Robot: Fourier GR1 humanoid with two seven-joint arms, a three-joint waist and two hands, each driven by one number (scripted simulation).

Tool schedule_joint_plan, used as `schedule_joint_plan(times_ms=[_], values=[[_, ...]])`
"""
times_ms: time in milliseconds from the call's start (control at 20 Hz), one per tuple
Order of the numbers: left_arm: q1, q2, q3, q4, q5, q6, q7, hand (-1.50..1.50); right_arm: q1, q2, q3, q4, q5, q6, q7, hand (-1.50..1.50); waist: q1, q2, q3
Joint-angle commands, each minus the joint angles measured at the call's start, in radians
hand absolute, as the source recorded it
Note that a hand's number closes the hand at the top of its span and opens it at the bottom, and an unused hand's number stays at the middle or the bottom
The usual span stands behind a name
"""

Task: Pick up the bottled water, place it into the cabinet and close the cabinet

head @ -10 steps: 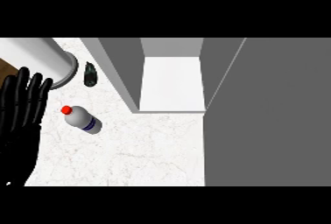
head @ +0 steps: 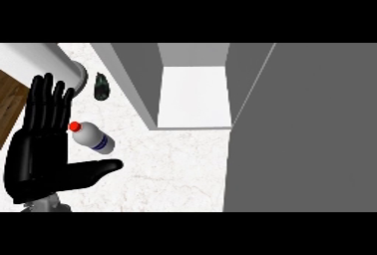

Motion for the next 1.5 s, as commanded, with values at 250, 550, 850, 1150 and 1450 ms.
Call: schedule_joint_plan(times_ms=[250, 550, 850, 1150, 1450], values=[[0.141, -0.032, -0.101, -0.105, 0.053, 0.188, 0.151, -1.50, 0.226, 0.035, 0.074, -0.074, -0.127, 0.053, 0.041, -1.50, 0.008, -0.009, 0.000], [0.168, -0.032, -0.125, -0.076, 0.056, 0.187, 0.092, -1.50, 0.315, 0.037, 0.147, -0.130, -0.113, 0.044, 0.000, -1.50, 0.006, -0.007, 0.000], [0.255, -0.019, -0.099, -0.123, 0.066, 0.175, 0.064, -1.50, 0.332, 0.008, 0.066, -0.116, -0.164, 0.086, -0.001, -1.50, 0.008, -0.007, 0.000], [0.401, -0.003, -0.101, -0.148, 0.131, 0.088, -0.079, -1.50, 0.364, 0.023, 0.137, -0.093, -0.080, 0.093, -0.083, -1.50, 0.011, -0.008, -0.001], [0.427, -0.013, -0.031, -0.059, 0.191, 0.052, -0.171, -1.50, 0.307, -0.004, 0.033, -0.018, -0.187, 0.136, -0.111, -1.50, 0.014, -0.007, -0.001]])
